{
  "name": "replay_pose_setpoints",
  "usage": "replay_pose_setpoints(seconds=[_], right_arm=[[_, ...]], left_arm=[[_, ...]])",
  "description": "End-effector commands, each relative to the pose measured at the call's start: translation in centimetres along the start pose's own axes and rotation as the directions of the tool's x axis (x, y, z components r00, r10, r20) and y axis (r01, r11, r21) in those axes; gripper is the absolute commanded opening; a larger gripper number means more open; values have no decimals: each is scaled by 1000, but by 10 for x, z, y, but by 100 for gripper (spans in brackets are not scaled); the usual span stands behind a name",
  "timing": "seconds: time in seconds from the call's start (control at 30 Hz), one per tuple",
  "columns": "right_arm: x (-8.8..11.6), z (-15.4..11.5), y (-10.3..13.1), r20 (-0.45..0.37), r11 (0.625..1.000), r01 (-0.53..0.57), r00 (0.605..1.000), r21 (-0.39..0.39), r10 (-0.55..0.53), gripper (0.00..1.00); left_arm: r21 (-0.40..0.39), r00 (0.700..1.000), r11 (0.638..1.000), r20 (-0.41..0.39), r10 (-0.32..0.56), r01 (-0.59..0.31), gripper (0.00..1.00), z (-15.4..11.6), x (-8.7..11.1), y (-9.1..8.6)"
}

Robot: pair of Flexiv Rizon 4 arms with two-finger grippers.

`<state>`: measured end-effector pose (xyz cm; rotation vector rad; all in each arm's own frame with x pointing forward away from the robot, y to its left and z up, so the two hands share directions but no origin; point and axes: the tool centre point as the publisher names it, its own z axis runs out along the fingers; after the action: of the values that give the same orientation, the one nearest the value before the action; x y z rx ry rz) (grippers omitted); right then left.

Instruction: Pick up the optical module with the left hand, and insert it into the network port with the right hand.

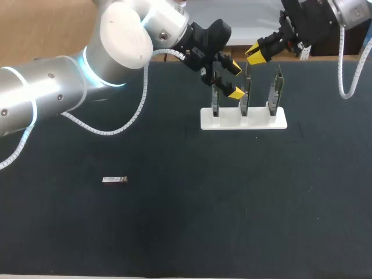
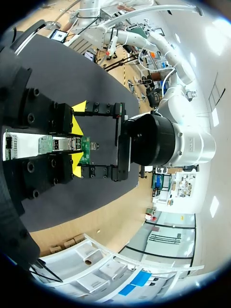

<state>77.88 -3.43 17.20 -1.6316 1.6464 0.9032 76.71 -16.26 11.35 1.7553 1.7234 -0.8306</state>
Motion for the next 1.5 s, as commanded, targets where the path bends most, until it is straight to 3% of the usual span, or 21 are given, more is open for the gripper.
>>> replay_pose_setpoints(seconds=[0.03,1.5], right_arm=[[2,1,0,0,1000,-2,1000,2,2,0],[14,7,0,-30,1000,-7,1000,13,7,0]], left_arm=[[0,1000,1000,-5,-2,2,100,0,-1,0],[0,1000,1000,-5,-2,2,100,0,-1,0]])
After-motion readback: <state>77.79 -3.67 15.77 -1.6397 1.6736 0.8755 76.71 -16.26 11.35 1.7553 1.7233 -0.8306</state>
